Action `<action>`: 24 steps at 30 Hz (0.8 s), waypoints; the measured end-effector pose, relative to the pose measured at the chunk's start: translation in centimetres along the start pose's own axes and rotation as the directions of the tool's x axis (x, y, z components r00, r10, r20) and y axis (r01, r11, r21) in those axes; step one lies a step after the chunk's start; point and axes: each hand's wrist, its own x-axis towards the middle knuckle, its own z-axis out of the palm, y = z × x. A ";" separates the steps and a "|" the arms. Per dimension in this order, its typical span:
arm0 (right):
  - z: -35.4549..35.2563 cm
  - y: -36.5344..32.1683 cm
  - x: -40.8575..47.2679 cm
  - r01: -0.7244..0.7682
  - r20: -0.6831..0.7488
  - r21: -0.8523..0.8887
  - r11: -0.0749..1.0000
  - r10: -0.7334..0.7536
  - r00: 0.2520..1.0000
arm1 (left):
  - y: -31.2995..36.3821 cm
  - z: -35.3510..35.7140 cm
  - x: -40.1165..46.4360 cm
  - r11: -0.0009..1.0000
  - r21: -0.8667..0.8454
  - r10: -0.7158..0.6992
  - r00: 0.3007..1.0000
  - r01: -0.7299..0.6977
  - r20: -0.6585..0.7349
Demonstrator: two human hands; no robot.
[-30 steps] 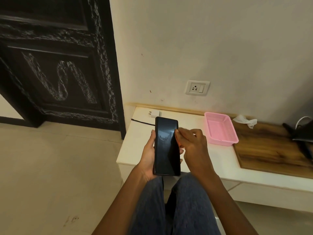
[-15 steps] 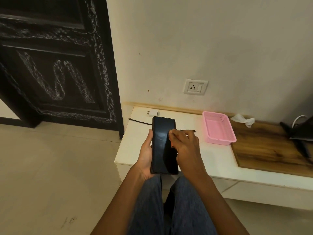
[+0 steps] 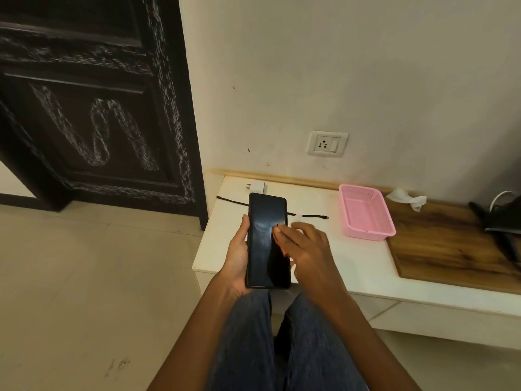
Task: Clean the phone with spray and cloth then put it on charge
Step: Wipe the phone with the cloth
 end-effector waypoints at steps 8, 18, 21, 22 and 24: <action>0.4 -0.5 -0.1 0.000 -0.076 -0.012 1.000 -0.001 0.997 | 0.6 0.1 -0.4 1.000 0.008 0.006 1.000 -0.006 -0.010; 0.4 -1.2 1.1 -0.070 -0.130 0.028 0.997 0.073 0.989 | 0.3 0.4 -0.4 1.000 0.006 0.010 1.000 -0.010 0.001; 0.6 -0.9 0.1 0.028 -0.122 -0.019 0.999 -0.030 0.992 | 0.4 -0.4 -0.5 1.000 -0.020 0.002 1.000 -0.002 0.010; 0.6 -0.5 0.0 0.025 -0.152 -0.017 1.000 -0.027 0.988 | 0.3 -0.5 -0.4 1.000 -0.022 -0.003 1.000 0.003 0.000; 0.4 0.0 0.6 -0.040 -0.206 0.036 0.999 0.046 0.977 | 0.1 -0.3 -0.4 1.000 -0.010 -0.001 1.000 0.001 -0.007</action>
